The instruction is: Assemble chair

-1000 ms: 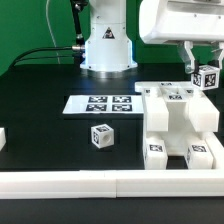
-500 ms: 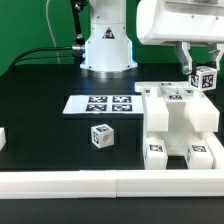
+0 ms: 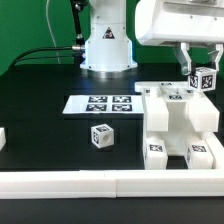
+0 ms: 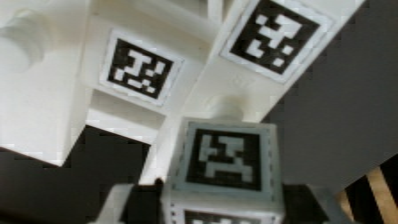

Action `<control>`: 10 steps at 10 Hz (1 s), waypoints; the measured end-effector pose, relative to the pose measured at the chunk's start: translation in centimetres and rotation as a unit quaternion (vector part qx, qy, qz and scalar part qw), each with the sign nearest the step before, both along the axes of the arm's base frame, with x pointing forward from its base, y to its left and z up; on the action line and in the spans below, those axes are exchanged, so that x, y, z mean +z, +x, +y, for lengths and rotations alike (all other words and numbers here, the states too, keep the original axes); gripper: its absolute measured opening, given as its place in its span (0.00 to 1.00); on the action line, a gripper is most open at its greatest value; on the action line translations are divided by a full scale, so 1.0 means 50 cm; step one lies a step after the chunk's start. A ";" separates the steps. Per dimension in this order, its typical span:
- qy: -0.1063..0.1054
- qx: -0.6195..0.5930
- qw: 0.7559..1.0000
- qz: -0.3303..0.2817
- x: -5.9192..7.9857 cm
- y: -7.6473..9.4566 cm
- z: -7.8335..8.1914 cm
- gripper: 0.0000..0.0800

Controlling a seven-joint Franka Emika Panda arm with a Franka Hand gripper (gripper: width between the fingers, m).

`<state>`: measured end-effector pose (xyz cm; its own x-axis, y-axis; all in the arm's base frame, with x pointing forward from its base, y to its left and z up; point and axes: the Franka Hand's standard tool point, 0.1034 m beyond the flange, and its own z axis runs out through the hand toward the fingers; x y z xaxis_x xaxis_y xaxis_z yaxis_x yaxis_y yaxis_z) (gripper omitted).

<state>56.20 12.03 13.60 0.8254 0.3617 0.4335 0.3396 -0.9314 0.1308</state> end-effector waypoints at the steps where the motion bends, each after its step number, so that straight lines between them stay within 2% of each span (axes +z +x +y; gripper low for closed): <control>1: 0.002 0.000 1.000 -0.004 0.000 0.002 0.001 0.35; 4: 0.004 -0.001 1.000 -0.004 0.001 -0.001 0.011 0.35; 10: -0.006 0.017 1.000 -0.007 -0.006 -0.012 -0.002 0.35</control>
Offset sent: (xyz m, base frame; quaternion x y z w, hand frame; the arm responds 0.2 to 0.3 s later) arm -0.0101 -0.0023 0.0021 -0.0114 -0.0182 -0.0006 0.9998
